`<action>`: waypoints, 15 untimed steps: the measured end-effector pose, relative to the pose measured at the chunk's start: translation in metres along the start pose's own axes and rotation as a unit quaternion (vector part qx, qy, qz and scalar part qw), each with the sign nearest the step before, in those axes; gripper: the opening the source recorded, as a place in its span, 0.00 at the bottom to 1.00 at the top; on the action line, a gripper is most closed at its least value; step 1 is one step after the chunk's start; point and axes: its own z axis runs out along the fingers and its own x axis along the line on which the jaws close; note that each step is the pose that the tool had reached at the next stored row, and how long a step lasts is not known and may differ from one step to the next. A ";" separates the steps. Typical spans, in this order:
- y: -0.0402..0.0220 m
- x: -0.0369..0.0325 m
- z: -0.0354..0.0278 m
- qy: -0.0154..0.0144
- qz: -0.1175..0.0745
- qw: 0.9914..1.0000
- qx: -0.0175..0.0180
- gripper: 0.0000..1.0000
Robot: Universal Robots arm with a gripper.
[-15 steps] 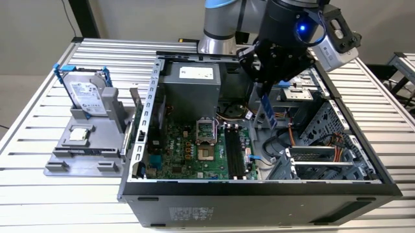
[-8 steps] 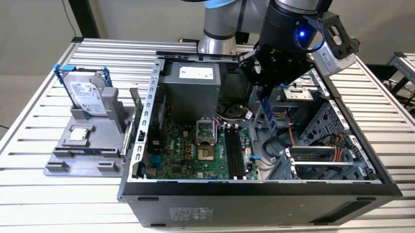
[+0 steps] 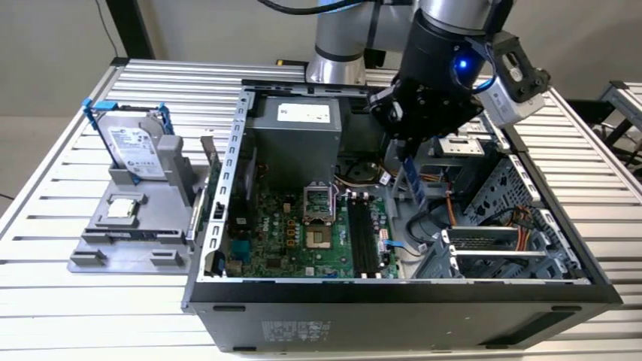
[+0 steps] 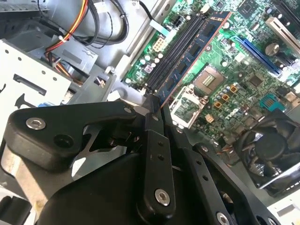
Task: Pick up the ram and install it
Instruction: 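Insert the ram into the slot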
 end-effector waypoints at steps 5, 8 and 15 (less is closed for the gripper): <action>-0.0002 -0.0005 0.0087 0.000 0.009 1.000 0.000 0.00; -0.0004 -0.0004 0.0134 -0.001 0.025 1.000 0.001 0.00; -0.0007 -0.0003 0.0216 -0.006 0.037 0.999 0.005 0.00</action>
